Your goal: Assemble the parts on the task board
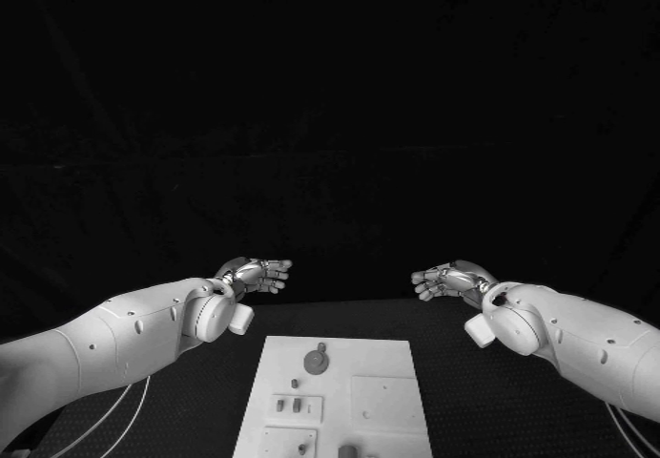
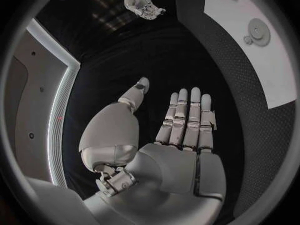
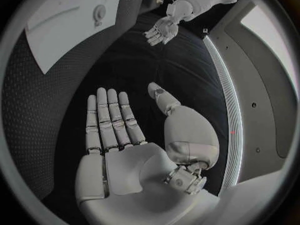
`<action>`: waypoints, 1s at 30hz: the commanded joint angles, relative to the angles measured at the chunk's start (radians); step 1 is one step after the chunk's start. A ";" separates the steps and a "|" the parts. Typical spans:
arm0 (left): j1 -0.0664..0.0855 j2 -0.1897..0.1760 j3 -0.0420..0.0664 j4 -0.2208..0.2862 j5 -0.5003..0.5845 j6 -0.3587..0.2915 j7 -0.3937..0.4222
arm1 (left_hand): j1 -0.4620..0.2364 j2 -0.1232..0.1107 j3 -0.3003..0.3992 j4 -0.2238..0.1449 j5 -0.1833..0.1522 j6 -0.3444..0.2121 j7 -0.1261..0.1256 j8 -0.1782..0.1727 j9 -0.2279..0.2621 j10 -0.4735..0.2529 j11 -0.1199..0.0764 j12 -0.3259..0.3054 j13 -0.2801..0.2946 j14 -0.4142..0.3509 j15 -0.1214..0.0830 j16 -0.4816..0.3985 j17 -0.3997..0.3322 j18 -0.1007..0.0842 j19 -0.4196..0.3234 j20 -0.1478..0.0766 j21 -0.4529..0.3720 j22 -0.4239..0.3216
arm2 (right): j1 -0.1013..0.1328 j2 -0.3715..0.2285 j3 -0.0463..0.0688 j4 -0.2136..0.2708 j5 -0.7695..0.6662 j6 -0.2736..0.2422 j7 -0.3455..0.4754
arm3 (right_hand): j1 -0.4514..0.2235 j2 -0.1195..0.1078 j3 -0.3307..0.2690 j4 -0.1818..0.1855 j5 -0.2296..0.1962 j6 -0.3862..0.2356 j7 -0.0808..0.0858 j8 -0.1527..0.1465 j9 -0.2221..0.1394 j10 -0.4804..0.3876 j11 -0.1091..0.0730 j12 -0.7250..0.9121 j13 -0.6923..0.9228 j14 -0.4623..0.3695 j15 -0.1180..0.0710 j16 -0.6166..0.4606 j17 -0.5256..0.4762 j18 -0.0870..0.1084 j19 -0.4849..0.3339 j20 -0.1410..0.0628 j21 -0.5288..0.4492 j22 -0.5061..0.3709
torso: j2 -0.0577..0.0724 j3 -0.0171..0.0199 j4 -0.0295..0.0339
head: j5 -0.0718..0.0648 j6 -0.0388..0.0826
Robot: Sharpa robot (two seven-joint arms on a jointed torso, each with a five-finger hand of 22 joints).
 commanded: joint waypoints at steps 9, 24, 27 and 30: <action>-0.015 0.014 0.001 -0.044 0.042 0.055 0.046 | -0.922 0.134 -0.419 0.219 -0.053 -0.772 -0.110 -0.231 -0.497 -0.979 -0.082 -0.061 -0.237 -0.729 -0.114 -0.553 -0.288 -0.007 -0.488 -0.024 -0.553 -0.398 | -0.034 0.031 0.042 -0.037 0.066 -0.053 0.075 | -0.808 0.066 -0.506 0.266 -0.205 -0.834 -0.155 -0.214 -0.513 -0.845 -0.150 -0.382 -0.348 -0.790 -0.148 -0.396 -0.663 -0.130 -0.495 -0.167 -0.452 -0.978 | -0.013 0.0079 -0.0079 | 0.015 0.001; -0.100 -0.046 0.055 0.212 0.065 -0.195 0.171 | -0.922 0.134 -0.419 0.219 -0.053 -0.772 -0.110 -0.231 -0.497 -0.979 -0.082 -0.061 -0.237 -0.729 -0.114 -0.553 -0.288 -0.007 -0.488 -0.024 -0.553 -1.235 | -0.079 -0.054 0.025 0.219 0.206 -0.291 0.181 | -0.808 0.066 -0.506 0.266 -0.205 -0.834 -0.155 -0.214 -0.513 -0.845 -0.150 -0.382 -0.348 -0.790 -0.148 -0.396 -0.663 -0.130 -0.495 -0.167 -0.452 -0.978 | -0.057 -0.0190 0.0755 | -0.058 -0.100; -0.136 -0.072 0.078 0.321 0.074 -0.302 0.225 | -0.922 0.134 -0.419 0.219 -0.053 -0.772 -0.110 -0.231 -0.497 -0.979 -0.082 -0.061 -0.237 -0.729 -0.114 -0.553 -0.288 -0.007 -0.488 -0.024 -0.553 -1.235 | -0.098 -0.090 0.017 0.329 0.267 -0.393 0.226 | -0.808 0.066 -0.506 0.266 -0.205 -0.834 -0.155 -0.214 -0.513 -0.845 -0.150 -0.382 -0.348 -0.790 -0.148 -0.396 -0.663 -0.130 -0.495 -0.167 -0.452 -0.978 | -0.063 -0.0226 0.0866 | -0.067 -0.113; -0.167 -0.093 0.098 0.414 0.082 -0.393 0.271 | -0.922 0.134 -0.419 0.219 -0.053 -0.772 -0.110 -0.231 -0.497 -0.979 -0.082 -0.061 -0.237 -0.729 -0.114 -0.553 -0.288 -0.007 -0.488 -0.024 -0.553 -1.235 | -0.114 -0.121 0.011 0.424 0.319 -0.481 0.265 | -0.808 0.066 -0.506 0.266 -0.205 -0.834 -0.155 -0.214 -0.513 -0.845 -0.150 -0.382 -0.348 -0.790 -0.148 -0.396 -0.663 -0.130 -0.495 -0.167 -0.452 -0.978 | -0.064 -0.0232 0.0884 | -0.069 -0.116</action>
